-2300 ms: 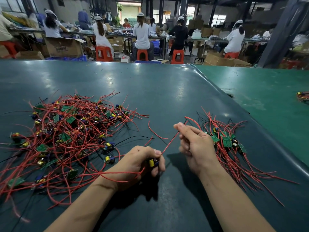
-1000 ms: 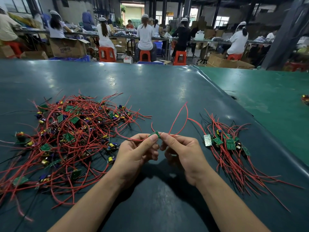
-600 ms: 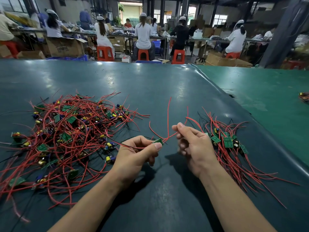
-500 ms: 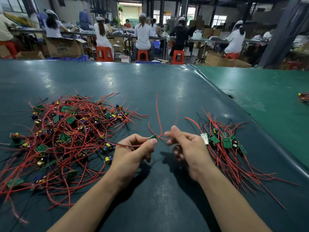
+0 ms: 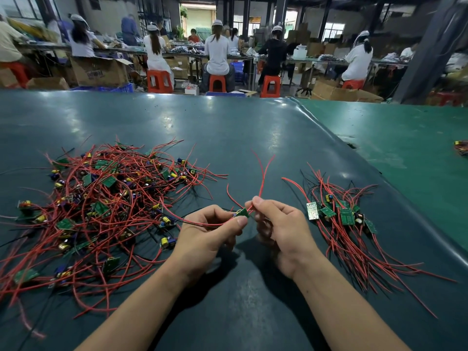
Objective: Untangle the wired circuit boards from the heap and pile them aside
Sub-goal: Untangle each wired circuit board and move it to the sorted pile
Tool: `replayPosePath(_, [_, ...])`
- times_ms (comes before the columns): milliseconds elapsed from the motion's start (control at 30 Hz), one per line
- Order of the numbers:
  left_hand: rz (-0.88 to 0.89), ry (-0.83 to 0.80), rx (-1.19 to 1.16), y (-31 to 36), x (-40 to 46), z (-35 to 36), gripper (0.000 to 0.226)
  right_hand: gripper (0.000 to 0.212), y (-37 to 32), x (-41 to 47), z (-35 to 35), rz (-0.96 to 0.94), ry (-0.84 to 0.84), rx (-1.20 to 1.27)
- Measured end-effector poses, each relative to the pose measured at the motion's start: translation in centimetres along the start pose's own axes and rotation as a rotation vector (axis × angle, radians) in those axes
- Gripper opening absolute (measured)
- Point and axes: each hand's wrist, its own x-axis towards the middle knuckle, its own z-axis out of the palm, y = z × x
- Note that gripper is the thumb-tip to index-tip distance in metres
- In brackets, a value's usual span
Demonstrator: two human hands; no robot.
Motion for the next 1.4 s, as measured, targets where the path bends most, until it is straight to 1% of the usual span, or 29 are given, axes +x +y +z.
replayPosePath(67, [-0.009,-0.016,-0.017,0.0,-0.1,0.0,0.017,0.031,0.0,0.1,0.1,0.03,0.004,0.032])
replayPosePath(133, [0.001,-0.018,0.018,-0.1,-0.1,0.0,0.018,0.035,0.1,0.1,0.1,0.037,0.019,0.029])
replayPosePath(267, [0.011,-0.019,0.066,-0.2,0.0,0.0,0.017,0.036,0.5,0.2,0.2,-0.046,0.081,-0.03])
replayPosePath(433, [0.008,-0.055,0.095,0.1,-0.3,0.1,0.019,0.038,0.4,0.2,0.0,-0.088,0.164,0.011])
replayPosePath(500, [0.003,-0.063,0.101,0.1,-0.4,0.2,0.019,0.038,0.4,0.3,0.0,-0.061,0.176,0.053])
replayPosePath(633, [0.0,-0.07,0.124,0.1,-0.3,0.2,0.019,0.032,0.4,0.5,0.0,0.076,0.151,0.198])
replayPosePath(667, [0.0,-0.072,0.127,0.1,-0.4,0.3,0.018,0.033,0.4,0.6,-0.1,0.07,0.142,0.199])
replayPosePath(700, [-0.001,-0.076,0.126,0.2,-0.4,0.3,0.018,0.036,0.5,0.6,-0.3,0.024,0.14,0.145])
replayPosePath(800, [-0.014,-0.095,0.124,0.2,-0.5,0.1,0.019,0.048,0.5,0.6,-0.7,-0.263,0.19,-0.243])
replayPosePath(867, [-0.018,-0.098,0.124,0.2,-0.6,0.0,0.018,0.042,0.3,0.7,-1.2,-0.436,0.249,-0.478])
replayPosePath(933, [-0.014,-0.082,0.098,0.1,-0.5,-0.1,0.018,0.035,0.3,0.7,-1.5,-0.519,0.296,-0.614])
replayPosePath(967, [-0.009,-0.067,0.08,0.0,-0.5,-0.1,0.019,0.035,0.3,0.8,-1.6,-0.507,0.305,-0.605])
replayPosePath(1000, [-0.002,-0.046,0.063,0.0,-0.3,-0.2,0.019,0.037,0.3,0.8,-1.6,-0.458,0.301,-0.542])
replayPosePath(1100, [0.015,0.037,-0.022,-0.1,0.0,-0.3,0.015,0.04,0.5,0.8,-1.0,-0.238,0.245,-0.199])
replayPosePath(1167, [0.03,0.083,-0.09,-0.1,0.3,-0.5,0.013,0.036,0.5,0.7,-0.6,-0.138,0.209,-0.064])
replayPosePath(1233, [0.045,0.126,-0.112,0.0,0.4,-0.6,0.013,0.029,0.4,0.7,-0.4,-0.102,0.23,0.013])
replayPosePath(1333, [0.052,0.161,-0.128,0.0,0.6,-0.7,0.013,0.018,-0.1,0.8,-0.5,-0.079,0.307,0.123])
replayPosePath(1400, [0.049,0.163,-0.136,0.0,0.6,-0.7,0.014,0.009,-0.4,0.8,-0.8,-0.037,0.299,0.184])
